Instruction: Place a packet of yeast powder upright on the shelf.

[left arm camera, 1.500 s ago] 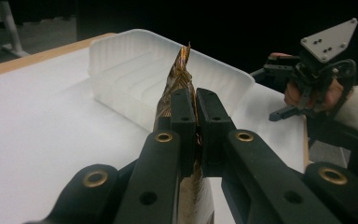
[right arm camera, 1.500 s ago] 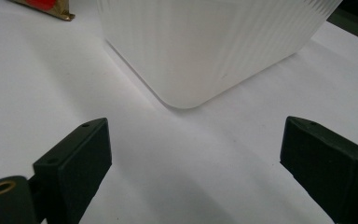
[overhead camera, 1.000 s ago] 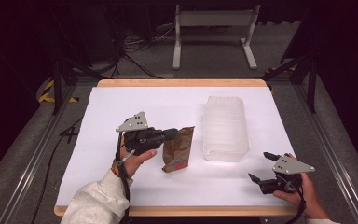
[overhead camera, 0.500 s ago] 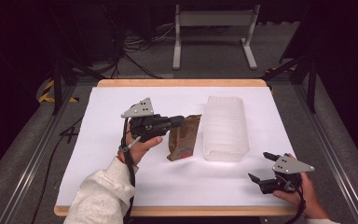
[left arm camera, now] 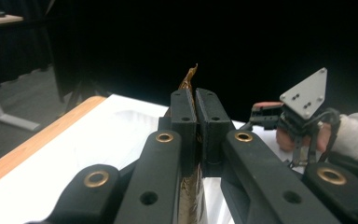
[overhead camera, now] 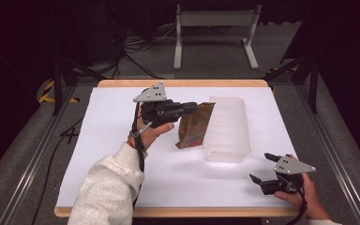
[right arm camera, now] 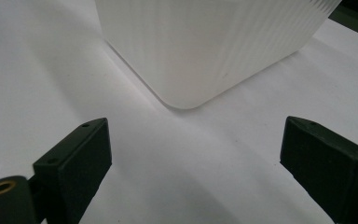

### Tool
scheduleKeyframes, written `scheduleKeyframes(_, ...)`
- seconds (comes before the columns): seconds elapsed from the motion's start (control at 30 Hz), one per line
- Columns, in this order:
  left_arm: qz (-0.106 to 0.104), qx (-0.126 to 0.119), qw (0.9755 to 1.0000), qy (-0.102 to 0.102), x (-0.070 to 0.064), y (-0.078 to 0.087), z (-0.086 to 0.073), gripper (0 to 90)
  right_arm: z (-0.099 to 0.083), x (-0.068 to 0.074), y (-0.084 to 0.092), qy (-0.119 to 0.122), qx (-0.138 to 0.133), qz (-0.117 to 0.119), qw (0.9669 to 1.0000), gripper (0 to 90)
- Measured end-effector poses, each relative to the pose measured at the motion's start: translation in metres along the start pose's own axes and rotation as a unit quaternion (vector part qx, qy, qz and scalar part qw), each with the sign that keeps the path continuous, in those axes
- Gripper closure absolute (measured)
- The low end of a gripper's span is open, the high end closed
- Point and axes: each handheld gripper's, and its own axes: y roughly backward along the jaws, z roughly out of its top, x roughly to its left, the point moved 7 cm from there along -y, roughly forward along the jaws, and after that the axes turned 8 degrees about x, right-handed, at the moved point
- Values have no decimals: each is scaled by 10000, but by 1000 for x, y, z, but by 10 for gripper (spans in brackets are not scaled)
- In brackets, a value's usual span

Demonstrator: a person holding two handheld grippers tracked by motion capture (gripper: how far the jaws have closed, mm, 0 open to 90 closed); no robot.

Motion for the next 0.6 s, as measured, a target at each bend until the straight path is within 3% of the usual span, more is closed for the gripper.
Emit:
scheduleKeyframes(0.2, -97, -77, 9999, -15, 3, -12, 12, 871, 0, 0, 1, -12, -9, 19, 10000, 93)
scheduleKeyframes(0.6, -447, -181, 9987, -139, -5, -43, 24, 870, -1, -1, 1, -3, -15, 11, 10000, 93)
